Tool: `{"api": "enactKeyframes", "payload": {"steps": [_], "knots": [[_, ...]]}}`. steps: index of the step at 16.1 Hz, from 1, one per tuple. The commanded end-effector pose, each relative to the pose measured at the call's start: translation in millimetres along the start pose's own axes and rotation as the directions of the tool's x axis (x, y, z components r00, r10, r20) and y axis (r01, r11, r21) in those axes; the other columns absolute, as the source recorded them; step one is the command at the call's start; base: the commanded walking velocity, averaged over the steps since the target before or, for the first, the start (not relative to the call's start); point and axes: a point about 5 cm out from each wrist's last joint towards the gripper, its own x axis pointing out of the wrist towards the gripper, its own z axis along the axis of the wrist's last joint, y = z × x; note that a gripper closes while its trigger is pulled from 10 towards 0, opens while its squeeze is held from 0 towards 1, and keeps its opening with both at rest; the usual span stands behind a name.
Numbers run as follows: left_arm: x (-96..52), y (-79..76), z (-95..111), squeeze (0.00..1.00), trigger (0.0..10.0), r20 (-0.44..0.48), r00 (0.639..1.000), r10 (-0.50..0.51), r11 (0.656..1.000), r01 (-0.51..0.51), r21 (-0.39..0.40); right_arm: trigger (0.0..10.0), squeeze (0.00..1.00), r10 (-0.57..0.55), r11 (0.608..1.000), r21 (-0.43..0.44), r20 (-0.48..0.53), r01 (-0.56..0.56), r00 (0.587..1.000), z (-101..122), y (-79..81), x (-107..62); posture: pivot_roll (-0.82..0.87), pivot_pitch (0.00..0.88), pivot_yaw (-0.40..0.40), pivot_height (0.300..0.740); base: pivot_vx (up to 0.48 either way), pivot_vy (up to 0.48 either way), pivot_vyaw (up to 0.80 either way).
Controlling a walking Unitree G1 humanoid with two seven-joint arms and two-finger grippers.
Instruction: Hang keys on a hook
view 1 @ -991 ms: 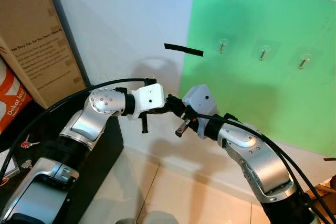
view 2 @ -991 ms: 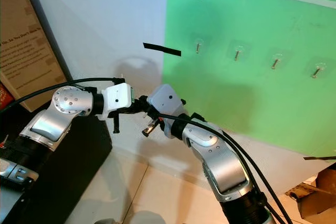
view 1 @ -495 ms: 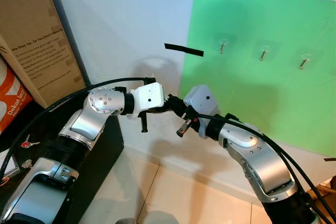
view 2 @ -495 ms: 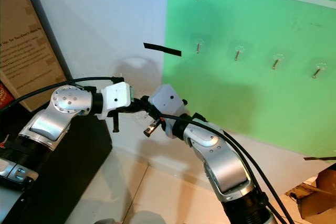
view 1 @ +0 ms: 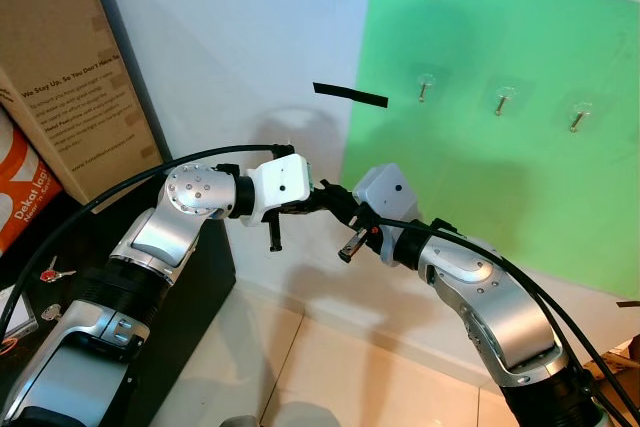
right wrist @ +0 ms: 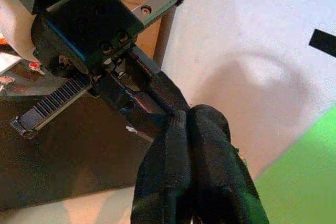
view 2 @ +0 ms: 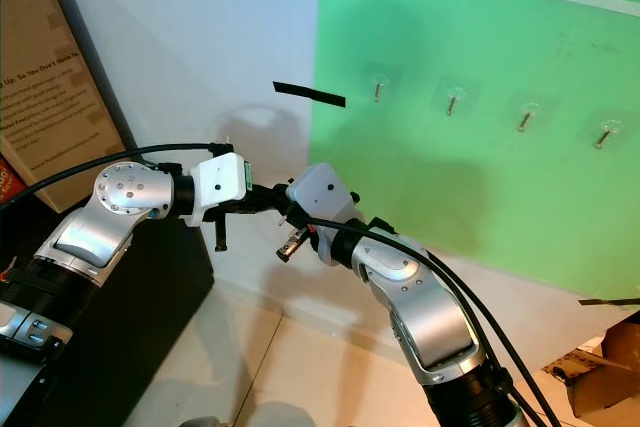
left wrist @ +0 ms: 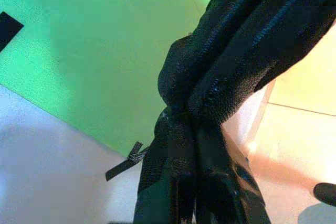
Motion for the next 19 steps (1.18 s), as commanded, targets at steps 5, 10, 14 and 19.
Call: {"api": "enactKeyframes", "payload": {"steps": [5,10,14,19], "knots": [[-8.0,11.5,16.4,0.0,0.0,0.068,0.997,0.039,0.998,-0.041,0.038,10.0,0.0,-0.045,0.996,0.069,-0.074,0.051,0.996,-18.7,-6.5,-3.4,-0.02,0.0,-0.042,0.74,0.0,0.0,0.0],[-8.2,13.5,21.1,0.0,0.0,0.095,0.994,0.053,0.998,-0.057,0.04,10.0,0.0,-0.067,0.978,0.195,-0.055,0.077,0.996,-23.4,-8.1,-5.0,-0.02,0.0,-0.043,0.74,0.0,0.0,0.0],[-7.7,14.6,24.9,0.0,0.0,0.12,0.991,0.055,0.998,-0.059,0.036,10.0,0.0,-0.083,0.964,0.249,-0.048,0.092,0.995,-26.5,-9.7,-6.1,-0.02,0.0,-0.039,0.74,0.0,0.0,0.0],[-6.1,14.2,27.7,0.0,0.0,0.143,0.988,0.053,0.998,-0.057,0.024,10.0,0.0,-0.089,0.952,0.29,-0.039,0.096,0.995,-27.9,-10.8,-7.4,-0.03,0.0,-0.038,0.74,0.0,0.0,0.0]]}}
